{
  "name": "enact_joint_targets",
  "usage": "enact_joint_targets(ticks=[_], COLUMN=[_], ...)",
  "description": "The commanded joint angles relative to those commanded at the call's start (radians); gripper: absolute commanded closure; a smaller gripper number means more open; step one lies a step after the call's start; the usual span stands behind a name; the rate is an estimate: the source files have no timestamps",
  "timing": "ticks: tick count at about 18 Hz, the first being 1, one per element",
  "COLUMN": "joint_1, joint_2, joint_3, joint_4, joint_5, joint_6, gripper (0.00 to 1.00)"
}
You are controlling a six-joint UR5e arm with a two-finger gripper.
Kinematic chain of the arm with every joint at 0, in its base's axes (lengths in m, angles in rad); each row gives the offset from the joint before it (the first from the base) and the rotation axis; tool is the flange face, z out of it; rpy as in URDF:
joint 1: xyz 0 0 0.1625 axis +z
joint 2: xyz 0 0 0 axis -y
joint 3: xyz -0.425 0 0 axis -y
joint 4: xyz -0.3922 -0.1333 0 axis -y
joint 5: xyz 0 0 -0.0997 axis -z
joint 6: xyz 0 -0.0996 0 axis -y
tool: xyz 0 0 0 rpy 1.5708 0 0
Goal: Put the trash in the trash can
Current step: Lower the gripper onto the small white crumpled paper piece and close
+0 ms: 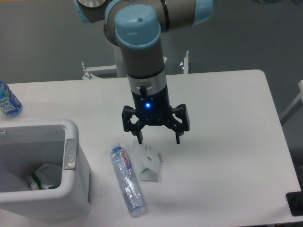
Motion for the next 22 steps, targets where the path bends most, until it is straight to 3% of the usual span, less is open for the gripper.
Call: enact_joint_targets(ticks=[5, 8, 14, 18, 22], joint_1=[-0.003, -0.011, -0.047, -0.072, -0.074], joint_2=[-0.052, -0.089, -0.12, -0.178, -0.192], joint_3=[-0.049, -0.078, -0.193, -0.212, -0.213], joint_4=[0.06, 0.067, 0.133, 0.146, 0.17], joint_5=[0.034, 0.026, 0.023, 0.029, 0.032], joint_6=[-0.011, -0.011, -0.026, -0.028, -0.026], gripper=[0.0, 0.0, 0.0, 0.0, 0.0])
